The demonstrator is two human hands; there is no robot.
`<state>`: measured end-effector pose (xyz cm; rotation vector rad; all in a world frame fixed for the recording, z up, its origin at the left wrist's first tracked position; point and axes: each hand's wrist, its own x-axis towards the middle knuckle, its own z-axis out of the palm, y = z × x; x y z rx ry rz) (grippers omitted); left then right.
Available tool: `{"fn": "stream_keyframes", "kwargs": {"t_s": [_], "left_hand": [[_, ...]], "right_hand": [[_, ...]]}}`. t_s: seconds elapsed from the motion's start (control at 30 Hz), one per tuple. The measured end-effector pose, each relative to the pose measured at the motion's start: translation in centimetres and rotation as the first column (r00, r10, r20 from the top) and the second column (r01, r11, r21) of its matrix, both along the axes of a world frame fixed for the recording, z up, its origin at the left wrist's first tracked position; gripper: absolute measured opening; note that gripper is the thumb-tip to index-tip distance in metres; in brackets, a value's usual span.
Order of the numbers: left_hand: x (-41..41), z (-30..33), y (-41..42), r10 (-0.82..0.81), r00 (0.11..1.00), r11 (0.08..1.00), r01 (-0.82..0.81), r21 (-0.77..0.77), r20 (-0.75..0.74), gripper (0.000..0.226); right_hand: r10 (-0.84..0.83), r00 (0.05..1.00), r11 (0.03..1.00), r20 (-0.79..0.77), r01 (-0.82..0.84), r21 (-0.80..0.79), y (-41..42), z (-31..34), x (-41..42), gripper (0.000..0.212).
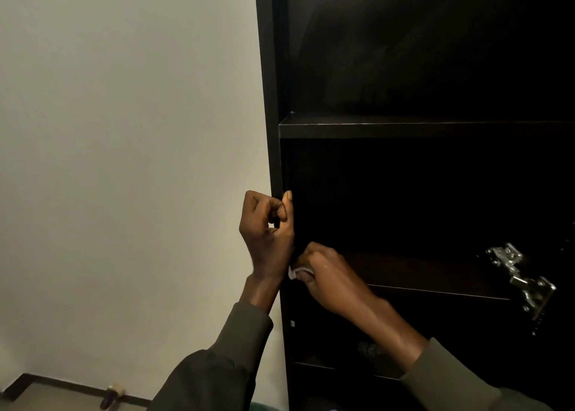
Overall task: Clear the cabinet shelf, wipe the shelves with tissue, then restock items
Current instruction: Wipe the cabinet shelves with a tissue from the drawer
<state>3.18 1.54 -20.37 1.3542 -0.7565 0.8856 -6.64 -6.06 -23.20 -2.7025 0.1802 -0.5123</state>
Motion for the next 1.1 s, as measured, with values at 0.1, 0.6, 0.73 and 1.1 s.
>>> {"fn": "stream_keyframes", "kwargs": {"t_s": [0.1, 0.6, 0.73, 1.1], "left_hand": [[0.1, -0.1, 0.1, -0.004, 1.0, 1.0, 0.004, 0.012, 0.001, 0.034], [-0.3, -1.9, 1.2, -0.051, 0.998, 0.995, 0.053, 0.088, -0.023, 0.034], [-0.6, -2.1, 1.4, -0.081, 0.996, 0.994, 0.084, 0.076, -0.041, 0.034], [-0.8, -2.9, 1.6, -0.155, 0.975, 0.988, 0.157, 0.0, -0.158, 0.037]], "right_hand": [[0.035, 0.999, 0.978, 0.028, -0.04, 0.203, -0.8, 1.3, -2.0, 0.019], [-0.183, 0.951, 0.983, -0.25, 0.174, -0.058, -2.2, 2.1, 3.1, 0.05], [-0.212, 0.955, 0.977, -0.206, 0.205, -0.059, -1.6, 2.2, 3.9, 0.033], [-0.062, 0.991, 0.99, -0.118, 0.076, 0.116, -1.4, 3.9, -1.6, 0.021]]}}
